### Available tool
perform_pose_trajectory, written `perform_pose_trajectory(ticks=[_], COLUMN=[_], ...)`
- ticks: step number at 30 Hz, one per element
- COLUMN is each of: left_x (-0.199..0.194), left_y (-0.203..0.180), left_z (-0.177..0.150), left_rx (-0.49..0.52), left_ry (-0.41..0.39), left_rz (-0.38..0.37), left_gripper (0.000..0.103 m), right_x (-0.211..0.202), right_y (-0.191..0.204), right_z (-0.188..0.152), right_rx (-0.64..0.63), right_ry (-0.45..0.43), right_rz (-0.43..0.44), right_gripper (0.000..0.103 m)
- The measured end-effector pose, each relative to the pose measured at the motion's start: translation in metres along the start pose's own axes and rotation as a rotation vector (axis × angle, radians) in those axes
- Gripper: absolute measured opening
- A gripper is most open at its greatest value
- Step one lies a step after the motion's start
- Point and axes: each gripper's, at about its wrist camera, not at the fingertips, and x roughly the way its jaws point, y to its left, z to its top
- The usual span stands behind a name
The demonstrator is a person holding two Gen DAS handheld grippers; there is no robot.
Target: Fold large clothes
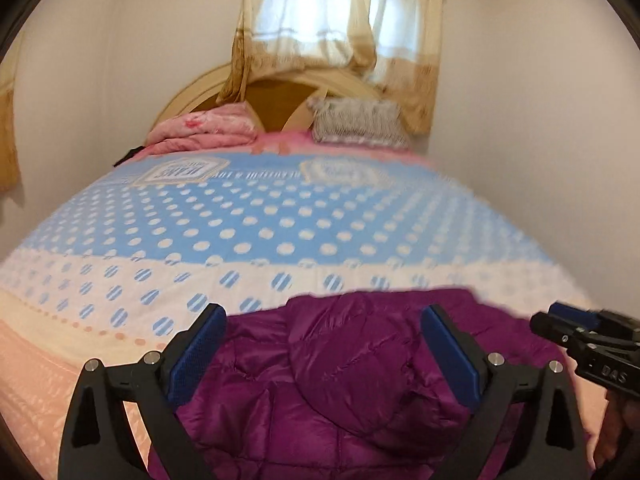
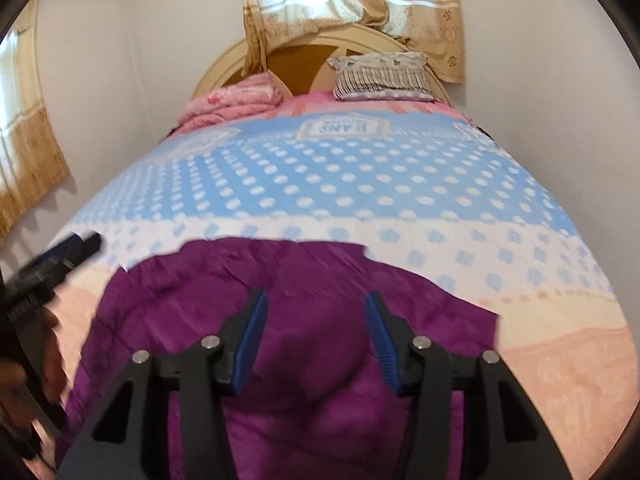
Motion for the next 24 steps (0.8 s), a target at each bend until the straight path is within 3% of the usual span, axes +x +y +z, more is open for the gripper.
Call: perform_pose_trajectory(ticks=[8, 12, 24], left_x=[0.062, 0.069, 0.085], left_y=[-0.024, -0.018, -0.019], left_z=[-0.076, -0.079, -0.078], left_rx=[0.138, 0.100, 0.108], left_ry=[0.198, 0.238, 0.288], left_rz=[0.076, 0.057, 0.075], left_gripper=[0.098, 0.098, 0.102], right_x=[0.052, 0.057, 0.066], right_y=[0.006, 0.005, 0.009], right_z=[-0.053, -0.069, -0.078], right_rx=[-0.012, -0.017, -0.033], right_ry=[0.112, 0.120, 0.135], right_rz=[-0.016, -0.024, -0.050], right_gripper=[0.047, 0.047, 0.047])
